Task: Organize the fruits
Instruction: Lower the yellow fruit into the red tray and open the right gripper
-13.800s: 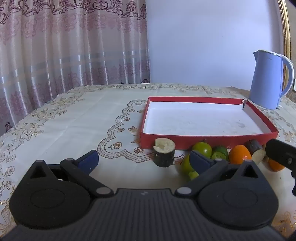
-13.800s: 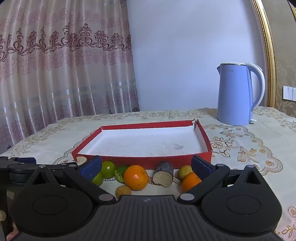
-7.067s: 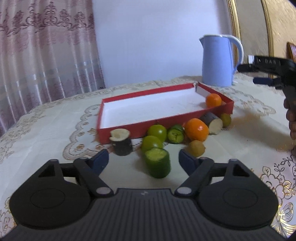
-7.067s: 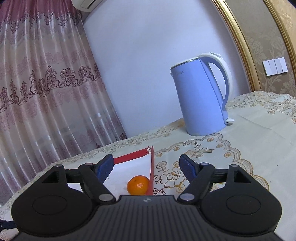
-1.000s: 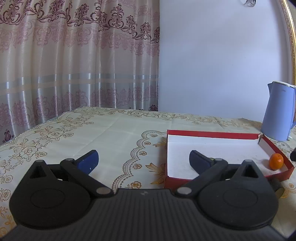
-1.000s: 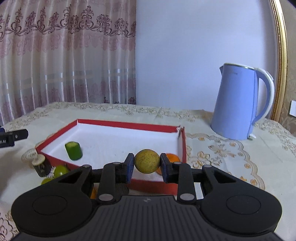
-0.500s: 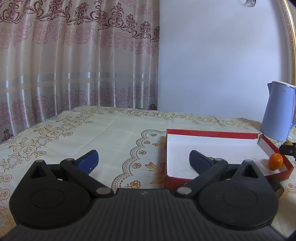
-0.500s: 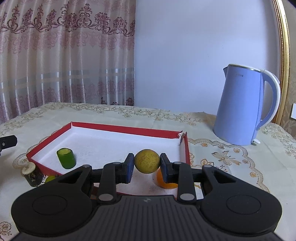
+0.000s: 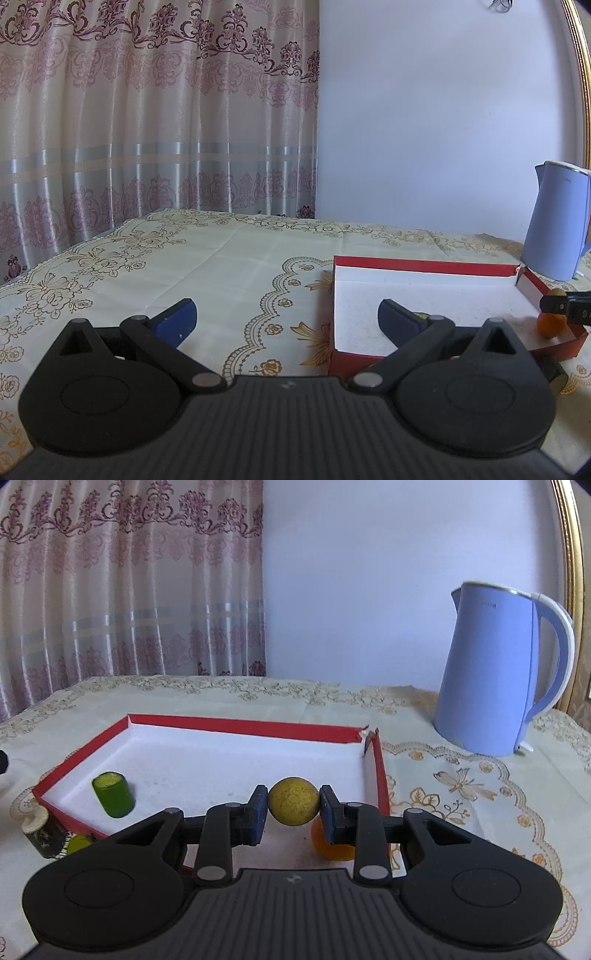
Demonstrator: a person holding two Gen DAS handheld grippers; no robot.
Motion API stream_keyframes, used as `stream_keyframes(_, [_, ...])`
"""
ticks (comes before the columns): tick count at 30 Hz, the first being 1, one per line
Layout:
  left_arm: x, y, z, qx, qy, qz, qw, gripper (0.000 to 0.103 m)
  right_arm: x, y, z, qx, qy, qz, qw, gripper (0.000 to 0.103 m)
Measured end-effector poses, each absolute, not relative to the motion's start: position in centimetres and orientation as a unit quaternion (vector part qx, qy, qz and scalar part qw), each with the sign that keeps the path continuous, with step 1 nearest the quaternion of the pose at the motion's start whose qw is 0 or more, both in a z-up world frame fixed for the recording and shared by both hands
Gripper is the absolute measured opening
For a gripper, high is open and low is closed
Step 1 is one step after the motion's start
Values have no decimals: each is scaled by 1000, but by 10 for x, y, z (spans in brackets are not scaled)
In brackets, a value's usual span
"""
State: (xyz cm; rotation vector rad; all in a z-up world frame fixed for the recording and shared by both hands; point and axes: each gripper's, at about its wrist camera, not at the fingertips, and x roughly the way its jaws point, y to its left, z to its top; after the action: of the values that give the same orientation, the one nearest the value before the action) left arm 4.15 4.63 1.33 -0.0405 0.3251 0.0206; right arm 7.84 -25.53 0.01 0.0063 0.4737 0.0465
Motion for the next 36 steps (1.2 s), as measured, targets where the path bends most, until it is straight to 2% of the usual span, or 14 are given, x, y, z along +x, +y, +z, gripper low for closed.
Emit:
stream_keyframes(30, [44, 46, 10, -12, 170, 15, 985, 103, 86, -272, -11, 42, 232, 13, 972, 31])
stream_keyframes(32, [44, 47, 10, -13, 169, 15, 985, 103, 85, -273, -10, 45, 230, 13, 972, 42])
stream_keyframes(34, [44, 46, 10, -13, 169, 15, 985, 103, 84, -273, -10, 48, 227, 10, 973, 72])
stream_keyframes(36, [44, 46, 10, -14, 165, 15, 986, 103, 81, -273, -8, 46, 216, -2, 975, 81])
